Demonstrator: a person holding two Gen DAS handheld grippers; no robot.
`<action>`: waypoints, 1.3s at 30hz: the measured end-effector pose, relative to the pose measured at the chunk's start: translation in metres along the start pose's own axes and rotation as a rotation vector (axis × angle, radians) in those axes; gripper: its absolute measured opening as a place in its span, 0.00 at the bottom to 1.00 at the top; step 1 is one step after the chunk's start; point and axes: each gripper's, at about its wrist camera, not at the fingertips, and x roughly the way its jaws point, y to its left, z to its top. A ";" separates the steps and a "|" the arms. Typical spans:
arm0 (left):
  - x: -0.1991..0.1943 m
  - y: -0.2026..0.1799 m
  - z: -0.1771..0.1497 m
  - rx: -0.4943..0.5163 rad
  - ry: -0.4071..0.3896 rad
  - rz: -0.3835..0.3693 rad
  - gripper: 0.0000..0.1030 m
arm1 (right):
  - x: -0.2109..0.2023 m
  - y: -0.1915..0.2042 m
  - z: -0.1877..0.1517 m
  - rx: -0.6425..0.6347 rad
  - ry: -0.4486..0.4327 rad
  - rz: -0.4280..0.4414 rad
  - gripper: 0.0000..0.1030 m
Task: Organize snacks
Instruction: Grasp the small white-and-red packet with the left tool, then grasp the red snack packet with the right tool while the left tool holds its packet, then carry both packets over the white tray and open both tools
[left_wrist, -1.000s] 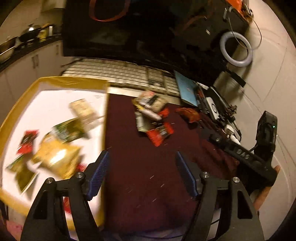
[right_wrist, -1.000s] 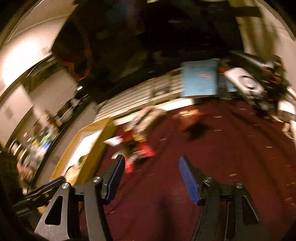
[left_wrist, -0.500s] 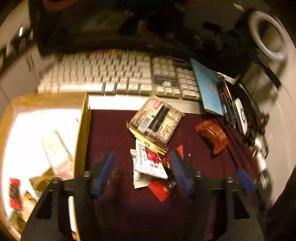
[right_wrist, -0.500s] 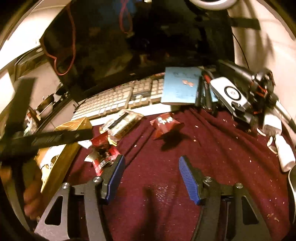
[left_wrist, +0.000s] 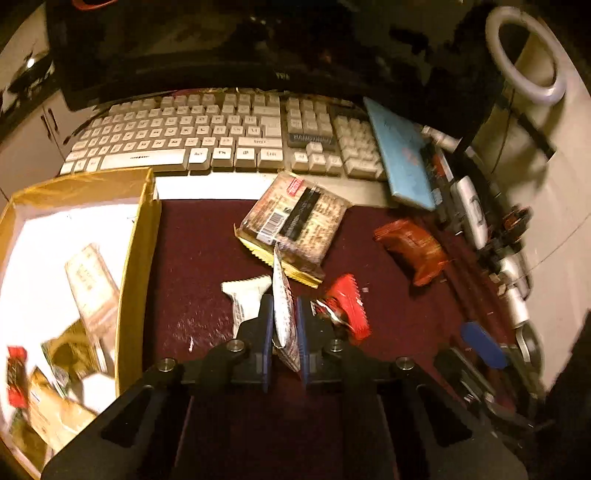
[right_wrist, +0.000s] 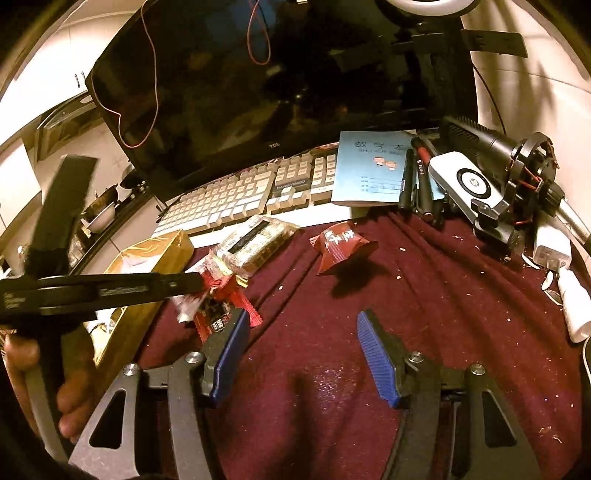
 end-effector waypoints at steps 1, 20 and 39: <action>-0.004 0.003 -0.003 -0.013 -0.014 -0.012 0.09 | 0.001 0.000 0.000 -0.002 0.002 -0.001 0.61; -0.105 0.060 -0.108 -0.234 -0.229 -0.125 0.09 | 0.078 0.065 0.046 -0.034 0.214 0.072 0.55; -0.144 0.151 -0.122 -0.407 -0.355 -0.094 0.09 | 0.040 0.114 0.051 -0.038 0.090 0.205 0.11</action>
